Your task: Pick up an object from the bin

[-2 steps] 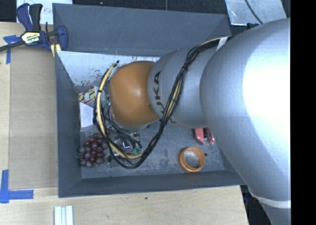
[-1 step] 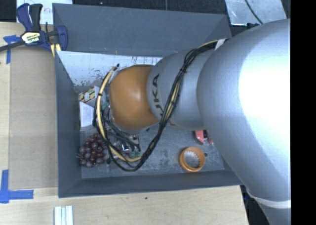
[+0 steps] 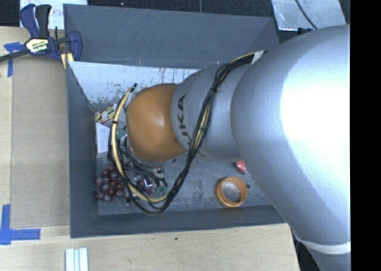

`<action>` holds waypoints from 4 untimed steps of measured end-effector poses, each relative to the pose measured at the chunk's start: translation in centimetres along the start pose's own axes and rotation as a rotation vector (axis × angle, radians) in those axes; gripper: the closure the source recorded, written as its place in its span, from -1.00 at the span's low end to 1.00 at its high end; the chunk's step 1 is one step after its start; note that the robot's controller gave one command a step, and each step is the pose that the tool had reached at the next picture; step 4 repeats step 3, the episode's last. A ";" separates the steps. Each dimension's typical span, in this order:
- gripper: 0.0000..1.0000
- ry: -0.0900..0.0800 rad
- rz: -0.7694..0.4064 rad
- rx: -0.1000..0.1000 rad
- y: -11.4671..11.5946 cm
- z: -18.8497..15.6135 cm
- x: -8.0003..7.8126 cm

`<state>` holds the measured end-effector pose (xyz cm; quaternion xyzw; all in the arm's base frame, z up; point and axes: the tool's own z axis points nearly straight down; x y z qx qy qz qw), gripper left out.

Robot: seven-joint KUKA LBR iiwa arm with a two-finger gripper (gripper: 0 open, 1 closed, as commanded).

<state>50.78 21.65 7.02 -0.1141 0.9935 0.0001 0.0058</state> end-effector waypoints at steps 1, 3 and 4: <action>1.00 0.000 0.075 -0.001 -1.0 -0.2 -0.4; 1.00 0.010 0.076 0.001 -1.0 -3.7 -0.1; 1.00 0.010 0.076 0.001 -1.0 -3.7 -0.1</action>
Offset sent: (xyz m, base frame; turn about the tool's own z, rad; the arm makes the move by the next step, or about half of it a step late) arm 0.0000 0.0000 0.0000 0.0000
